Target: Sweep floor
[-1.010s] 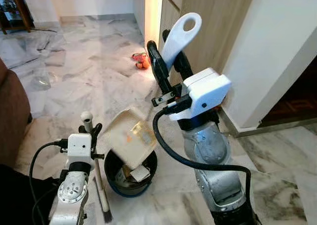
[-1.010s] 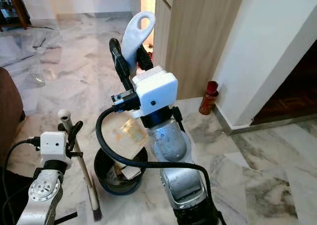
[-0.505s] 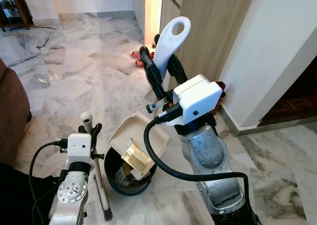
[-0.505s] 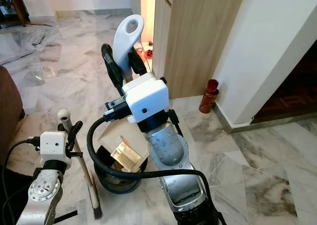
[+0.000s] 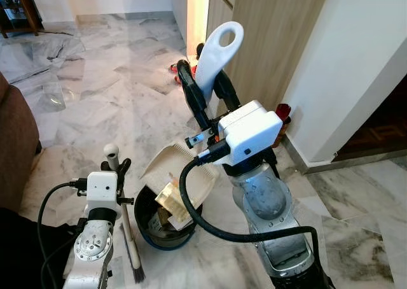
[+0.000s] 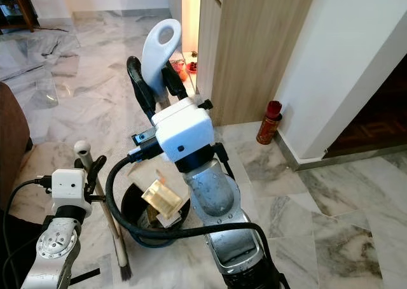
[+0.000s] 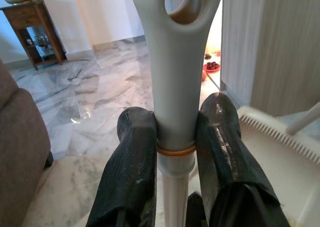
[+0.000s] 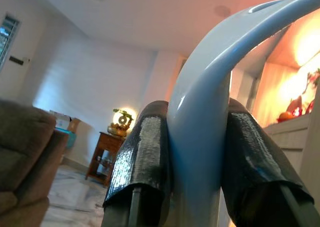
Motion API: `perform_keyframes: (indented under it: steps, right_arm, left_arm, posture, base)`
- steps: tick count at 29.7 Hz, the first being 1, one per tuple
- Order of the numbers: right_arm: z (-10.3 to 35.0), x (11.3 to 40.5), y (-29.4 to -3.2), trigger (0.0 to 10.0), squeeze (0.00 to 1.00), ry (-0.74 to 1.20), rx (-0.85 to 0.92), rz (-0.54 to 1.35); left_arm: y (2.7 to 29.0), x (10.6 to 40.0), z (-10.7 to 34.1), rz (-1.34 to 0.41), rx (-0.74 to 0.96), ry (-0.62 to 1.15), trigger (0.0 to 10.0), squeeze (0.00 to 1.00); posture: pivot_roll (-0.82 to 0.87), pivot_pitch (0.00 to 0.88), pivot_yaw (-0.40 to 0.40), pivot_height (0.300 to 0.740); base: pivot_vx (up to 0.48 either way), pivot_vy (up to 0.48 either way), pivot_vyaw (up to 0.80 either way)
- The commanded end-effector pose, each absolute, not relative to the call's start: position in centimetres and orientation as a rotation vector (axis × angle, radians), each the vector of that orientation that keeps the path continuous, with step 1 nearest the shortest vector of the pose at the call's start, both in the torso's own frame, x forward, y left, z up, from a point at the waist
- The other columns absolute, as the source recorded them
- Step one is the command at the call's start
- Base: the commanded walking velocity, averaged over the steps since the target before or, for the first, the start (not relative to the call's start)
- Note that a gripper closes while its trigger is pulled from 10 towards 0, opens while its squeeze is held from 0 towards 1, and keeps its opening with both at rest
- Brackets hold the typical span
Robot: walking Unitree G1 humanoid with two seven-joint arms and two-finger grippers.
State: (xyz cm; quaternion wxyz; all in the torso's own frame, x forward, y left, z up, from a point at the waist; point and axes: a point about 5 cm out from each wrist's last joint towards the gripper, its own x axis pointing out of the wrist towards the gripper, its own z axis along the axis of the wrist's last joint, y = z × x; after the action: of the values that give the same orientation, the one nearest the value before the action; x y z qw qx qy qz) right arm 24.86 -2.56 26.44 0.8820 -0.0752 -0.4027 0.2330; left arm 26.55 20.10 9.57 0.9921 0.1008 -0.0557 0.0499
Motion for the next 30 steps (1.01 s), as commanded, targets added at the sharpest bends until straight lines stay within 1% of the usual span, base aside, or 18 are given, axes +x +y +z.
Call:
perform_keyframes:
  steps: [1,10,20,30]
  right_arm:
    - [27.52,23.91,-2.55,10.0,0.00,-0.928,-0.152,0.485]
    - [27.46,23.46,-2.08,10.0,0.00,-0.974,-0.215,0.488]
    - [27.06,23.32,-1.79,10.0,0.00,-0.953,-0.190,0.509]
    - [27.14,23.70,-2.14,10.0,0.00,-0.955,-0.204,0.472]
  left_arm:
    - [20.00,26.60,10.31,0.094,0.216,-0.142,10.0,0.00]
    - [19.86,26.62,10.28,0.085,0.216,-0.144,10.0,0.00]
    - [19.63,26.63,10.15,0.071,0.217,-0.137,10.0,0.00]
    - [19.62,26.68,10.14,0.072,0.217,-0.136,10.0,0.00]
  posture:
    - [0.18,0.089,-0.053,0.740]
    - [0.17,0.075,-0.049,0.740]
    - [0.17,0.066,-0.045,0.740]
    - [0.17,0.066,-0.048,0.740]
  base:
    - [0.000,0.000,0.00]
    - [0.000,0.000,0.00]
    - [0.000,0.000,0.00]
    - [0.000,0.000,0.00]
